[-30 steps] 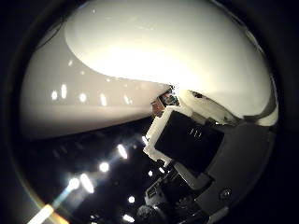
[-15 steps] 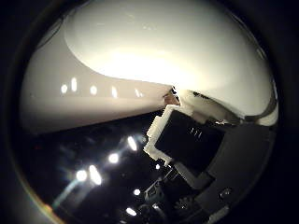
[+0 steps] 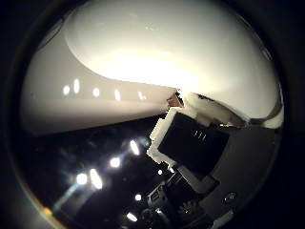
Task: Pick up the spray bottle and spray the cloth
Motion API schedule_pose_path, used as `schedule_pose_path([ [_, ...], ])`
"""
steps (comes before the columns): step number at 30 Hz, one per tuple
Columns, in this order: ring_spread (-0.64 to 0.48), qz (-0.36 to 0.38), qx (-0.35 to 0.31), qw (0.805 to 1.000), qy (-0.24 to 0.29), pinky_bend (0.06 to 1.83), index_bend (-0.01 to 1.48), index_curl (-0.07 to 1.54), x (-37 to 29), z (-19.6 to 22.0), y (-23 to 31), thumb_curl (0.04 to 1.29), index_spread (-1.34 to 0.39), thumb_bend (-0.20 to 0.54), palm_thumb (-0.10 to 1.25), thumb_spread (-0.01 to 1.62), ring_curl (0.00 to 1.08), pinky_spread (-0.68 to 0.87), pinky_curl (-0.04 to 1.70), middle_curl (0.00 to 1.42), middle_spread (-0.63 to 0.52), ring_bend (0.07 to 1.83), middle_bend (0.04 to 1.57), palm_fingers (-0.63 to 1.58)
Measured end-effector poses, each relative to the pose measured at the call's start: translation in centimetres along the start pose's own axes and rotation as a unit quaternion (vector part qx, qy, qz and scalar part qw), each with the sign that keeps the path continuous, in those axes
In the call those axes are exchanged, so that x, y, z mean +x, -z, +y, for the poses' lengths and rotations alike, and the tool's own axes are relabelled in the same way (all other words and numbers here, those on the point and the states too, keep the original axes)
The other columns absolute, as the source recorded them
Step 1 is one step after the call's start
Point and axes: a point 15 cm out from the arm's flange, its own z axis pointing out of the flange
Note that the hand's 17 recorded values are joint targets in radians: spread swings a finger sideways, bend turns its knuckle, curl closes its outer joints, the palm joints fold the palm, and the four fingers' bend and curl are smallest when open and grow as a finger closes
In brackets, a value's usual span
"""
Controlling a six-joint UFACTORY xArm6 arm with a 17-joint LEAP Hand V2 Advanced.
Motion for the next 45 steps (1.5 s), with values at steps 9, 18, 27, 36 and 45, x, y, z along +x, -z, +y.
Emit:
schedule_pose_path([
  [9,-0.2,0.027,0.023,0.999,-0.013,1.3,1.15,0.66,2.9,-2.1,0.7,0.93,-0.27,-0.013,0.98,0.88,0.62,-0.33,0.61,0.73,-0.19,1.43,1.31,1.21],
  [18,-0.2,0.041,0.038,0.998,0.007,1.3,1.15,0.66,-0.4,-2.3,0.7,0.94,-0.27,-0.016,0.97,0.87,0.62,-0.33,0.61,0.73,-0.19,1.43,1.31,1.21],
  [27,-0.2,0.101,0.138,0.982,0.08,1.3,1.15,0.66,-6.2,-7.2,-2.2,0.94,-0.27,-0.013,0.96,0.88,0.62,-0.33,0.61,0.73,-0.19,1.43,1.31,1.21],
  [36,-0.2,0.122,0.164,0.963,0.177,1.3,1.15,0.66,-9.7,-9.5,-13.5,0.94,-0.27,-0.013,0.94,0.93,0.62,-0.33,0.61,0.73,-0.19,1.43,1.31,1.21],
  [45,-0.2,0.092,0.074,0.963,0.242,1.3,1.15,0.66,-11.5,-6.0,-26.7,0.94,-0.27,-0.012,0.95,0.95,0.62,-0.33,0.6,0.73,-0.19,1.43,1.32,1.21],
])
